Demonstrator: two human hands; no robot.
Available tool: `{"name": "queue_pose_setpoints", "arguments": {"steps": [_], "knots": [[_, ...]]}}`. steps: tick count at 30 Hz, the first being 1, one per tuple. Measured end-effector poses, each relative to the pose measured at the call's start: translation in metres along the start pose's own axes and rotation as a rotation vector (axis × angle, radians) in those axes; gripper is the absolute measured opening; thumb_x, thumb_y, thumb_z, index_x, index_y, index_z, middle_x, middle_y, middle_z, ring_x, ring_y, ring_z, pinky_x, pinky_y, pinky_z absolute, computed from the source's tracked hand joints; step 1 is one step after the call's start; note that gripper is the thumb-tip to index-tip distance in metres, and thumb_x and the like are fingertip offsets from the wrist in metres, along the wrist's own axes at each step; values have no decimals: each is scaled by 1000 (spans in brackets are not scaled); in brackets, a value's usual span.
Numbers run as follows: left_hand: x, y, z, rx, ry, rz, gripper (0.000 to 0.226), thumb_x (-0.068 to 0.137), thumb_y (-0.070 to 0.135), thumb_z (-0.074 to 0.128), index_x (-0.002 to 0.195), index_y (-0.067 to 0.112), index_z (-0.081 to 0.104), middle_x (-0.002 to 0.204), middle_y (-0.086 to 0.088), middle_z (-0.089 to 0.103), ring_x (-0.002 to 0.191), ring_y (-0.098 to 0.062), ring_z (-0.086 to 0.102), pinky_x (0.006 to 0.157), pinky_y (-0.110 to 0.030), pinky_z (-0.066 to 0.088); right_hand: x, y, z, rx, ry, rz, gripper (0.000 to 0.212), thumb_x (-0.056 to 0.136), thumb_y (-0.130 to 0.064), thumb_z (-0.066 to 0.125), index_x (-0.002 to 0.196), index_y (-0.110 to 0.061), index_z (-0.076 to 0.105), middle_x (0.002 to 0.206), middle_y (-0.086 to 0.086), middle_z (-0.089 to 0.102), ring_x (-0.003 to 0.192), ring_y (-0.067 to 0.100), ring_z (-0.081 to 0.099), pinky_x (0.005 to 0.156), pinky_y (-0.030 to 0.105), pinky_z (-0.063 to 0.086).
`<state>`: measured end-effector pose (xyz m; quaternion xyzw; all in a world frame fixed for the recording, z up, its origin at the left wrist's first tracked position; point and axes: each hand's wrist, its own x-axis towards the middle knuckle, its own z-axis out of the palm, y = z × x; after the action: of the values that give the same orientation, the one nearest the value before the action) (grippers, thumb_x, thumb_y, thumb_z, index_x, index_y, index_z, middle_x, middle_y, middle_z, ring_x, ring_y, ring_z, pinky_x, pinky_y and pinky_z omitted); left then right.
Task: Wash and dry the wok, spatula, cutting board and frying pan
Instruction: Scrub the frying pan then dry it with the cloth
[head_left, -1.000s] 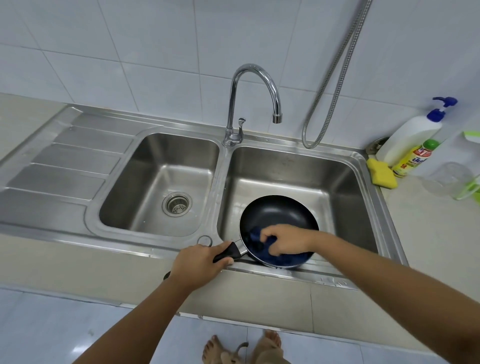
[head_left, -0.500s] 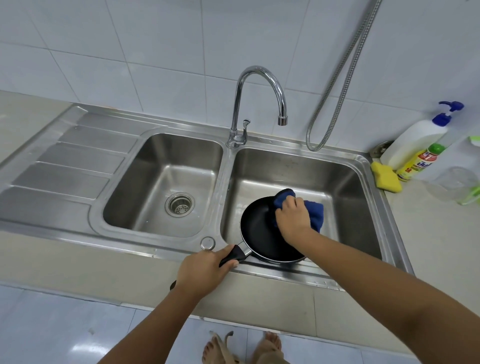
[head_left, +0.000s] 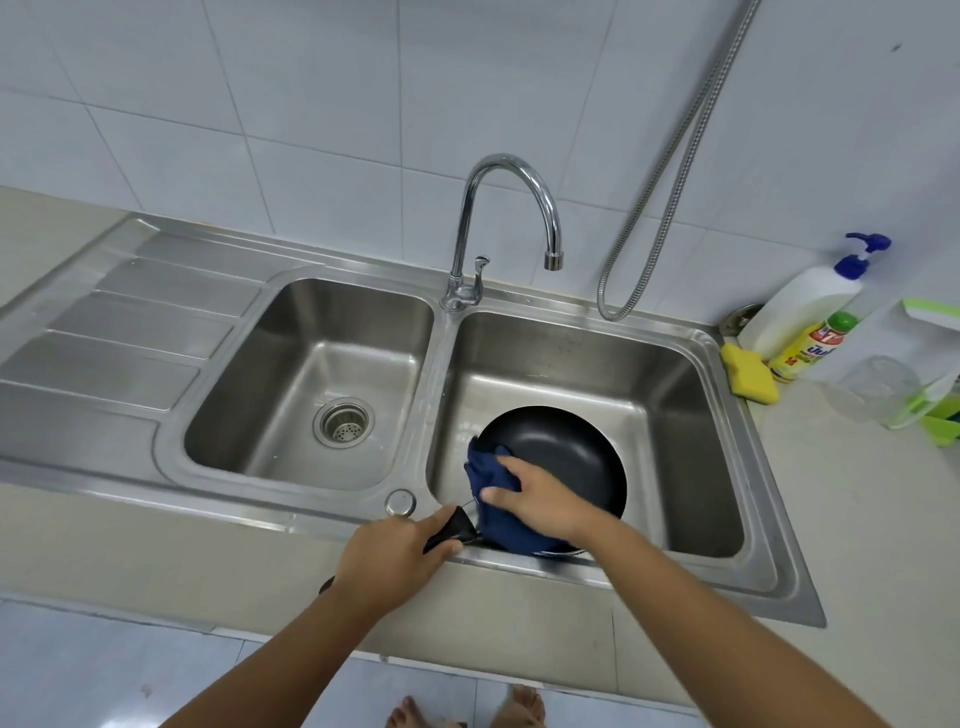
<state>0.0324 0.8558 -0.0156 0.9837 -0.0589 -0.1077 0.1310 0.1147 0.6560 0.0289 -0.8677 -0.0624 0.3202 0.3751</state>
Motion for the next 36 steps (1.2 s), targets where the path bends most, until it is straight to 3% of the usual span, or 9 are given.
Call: {"name": "queue_pose_setpoints", "arguments": {"steps": [4, 9, 12, 19, 23, 26, 29, 33, 36], "knots": [[1, 3, -8, -78, 10, -25, 52, 93, 66, 35, 142, 51, 33, 102, 0, 68, 96, -21, 64, 76, -31, 49, -10, 7, 23, -104, 173, -60, 64, 89, -60, 55, 146, -40, 34, 130, 0, 49, 119, 19, 51, 98, 31, 41], [6, 2, -19, -11, -24, -17, 50, 93, 66, 34, 141, 54, 32, 100, 0, 64, 99, -22, 62, 77, -32, 45, -50, 31, -32, -750, -55, -2, 68, 83, -68, 56, 144, -44, 36, 134, -5, 48, 125, 19, 43, 101, 36, 30], [10, 2, -20, -5, -37, -5, 50, 93, 67, 33, 141, 55, 31, 96, 2, 58, 97, -20, 61, 75, -31, 45, -66, 39, -40, -911, 34, 33, 63, 86, -68, 50, 143, -45, 36, 140, -5, 44, 125, 21, 39, 102, 37, 26], [15, 7, -32, 10, -30, 15, 52, 92, 65, 37, 143, 54, 31, 111, 2, 66, 105, -19, 60, 80, -31, 45, -50, 27, 31, -616, 419, -26, 64, 87, -66, 50, 144, -41, 34, 128, -3, 52, 118, 23, 46, 96, 35, 32], [17, 7, -43, 1, -41, 25, 49, 92, 66, 37, 140, 55, 34, 103, 5, 69, 97, -19, 61, 79, -30, 48, -75, 74, 0, -695, 404, -225, 63, 80, -68, 48, 139, -46, 41, 119, -8, 56, 108, 20, 53, 91, 34, 37], [22, 18, -53, -19, -34, 40, 46, 93, 64, 39, 138, 54, 39, 91, 7, 66, 82, -16, 58, 70, -28, 47, -84, 110, -21, -763, 607, -259, 60, 78, -61, 55, 134, -44, 43, 114, -6, 58, 98, 21, 61, 83, 33, 43], [28, 30, -60, -101, -22, 7, 39, 93, 61, 42, 130, 54, 46, 87, 11, 65, 80, -14, 60, 73, -29, 51, -81, 102, -21, -455, 918, -209, 71, 79, -36, 77, 140, -38, 40, 118, 1, 56, 103, 23, 55, 84, 36, 41], [37, 47, -61, -409, -35, -79, 29, 91, 59, 48, 117, 52, 59, 80, 12, 66, 77, -8, 61, 69, -28, 50, -74, 65, -17, 242, 1208, -125, 70, 91, -29, 66, 148, -39, 27, 133, 5, 41, 122, 19, 42, 100, 30, 32], [40, 69, -63, -716, -64, -61, 22, 93, 51, 53, 110, 48, 67, 62, 16, 61, 60, -2, 53, 63, -25, 47, -66, 44, -8, 86, 1189, -187, 76, 91, -35, 65, 150, -47, 18, 137, 3, 34, 122, 20, 38, 101, 31, 32]]}}
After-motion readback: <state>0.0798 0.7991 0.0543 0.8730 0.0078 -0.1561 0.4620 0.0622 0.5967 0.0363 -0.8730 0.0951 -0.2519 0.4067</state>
